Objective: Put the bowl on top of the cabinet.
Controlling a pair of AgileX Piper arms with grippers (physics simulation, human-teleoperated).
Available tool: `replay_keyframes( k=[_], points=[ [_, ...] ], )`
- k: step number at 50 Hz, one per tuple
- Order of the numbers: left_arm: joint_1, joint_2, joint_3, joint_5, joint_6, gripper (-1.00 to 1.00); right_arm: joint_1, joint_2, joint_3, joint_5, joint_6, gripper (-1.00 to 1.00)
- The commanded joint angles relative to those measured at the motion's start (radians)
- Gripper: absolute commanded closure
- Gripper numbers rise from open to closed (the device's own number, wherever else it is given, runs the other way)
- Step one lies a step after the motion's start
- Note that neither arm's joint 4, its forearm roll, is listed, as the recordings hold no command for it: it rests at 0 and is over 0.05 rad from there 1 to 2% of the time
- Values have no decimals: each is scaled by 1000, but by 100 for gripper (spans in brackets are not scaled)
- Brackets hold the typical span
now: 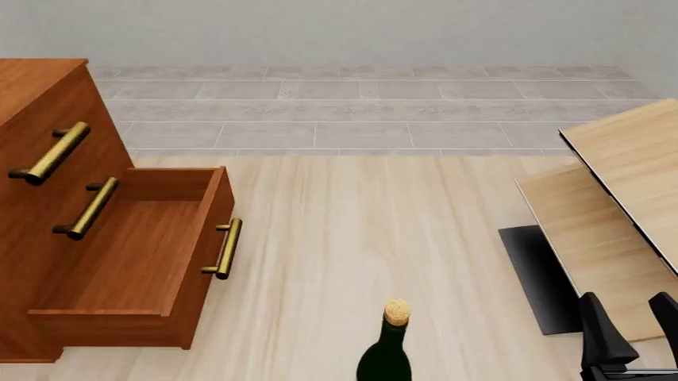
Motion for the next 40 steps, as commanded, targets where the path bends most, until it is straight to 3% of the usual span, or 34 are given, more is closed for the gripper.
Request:
replay_keyframes(
  k=[1,40],
  points=[
    [-20,-30,4,-8,0,-100,0,0,0,0,0,-100],
    [-204,-93,-3,-11,-20,-100,0,0,0,0,0,-100]
  ],
)
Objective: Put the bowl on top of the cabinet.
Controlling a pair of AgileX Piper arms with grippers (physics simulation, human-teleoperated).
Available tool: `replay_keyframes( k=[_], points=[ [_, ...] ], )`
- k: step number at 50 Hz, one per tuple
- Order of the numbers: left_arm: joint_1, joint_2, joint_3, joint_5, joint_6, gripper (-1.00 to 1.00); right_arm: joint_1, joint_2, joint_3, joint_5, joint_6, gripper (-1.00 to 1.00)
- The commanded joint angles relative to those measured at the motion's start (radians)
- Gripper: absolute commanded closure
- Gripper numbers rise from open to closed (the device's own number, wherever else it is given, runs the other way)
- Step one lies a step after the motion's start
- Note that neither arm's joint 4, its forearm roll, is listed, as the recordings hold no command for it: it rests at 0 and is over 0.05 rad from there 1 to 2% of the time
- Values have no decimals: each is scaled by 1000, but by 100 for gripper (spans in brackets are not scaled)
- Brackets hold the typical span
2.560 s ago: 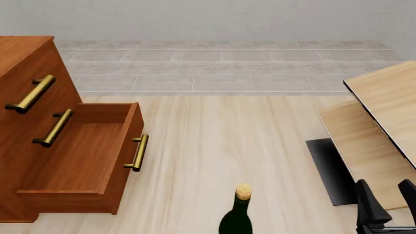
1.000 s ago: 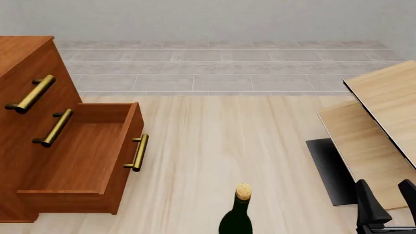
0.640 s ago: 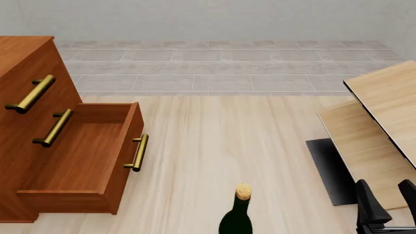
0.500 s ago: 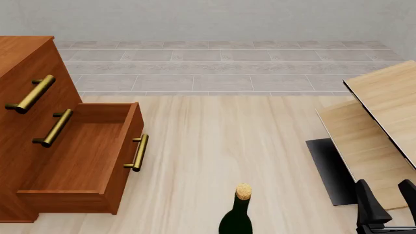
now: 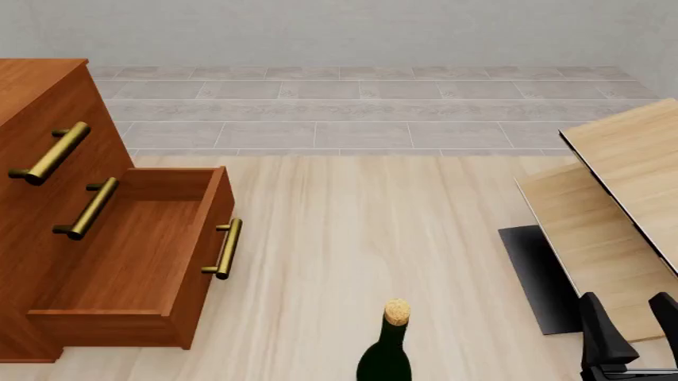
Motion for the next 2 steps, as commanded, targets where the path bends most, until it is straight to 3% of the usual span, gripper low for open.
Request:
replay_keyframes(
  k=[1,2],
  points=[
    [-45,-6,-3,1,-4,-100,0,0,0,0,0,-100],
    [-45,-6,-3,1,-4,-100,0,0,0,0,0,-100]
  ],
)
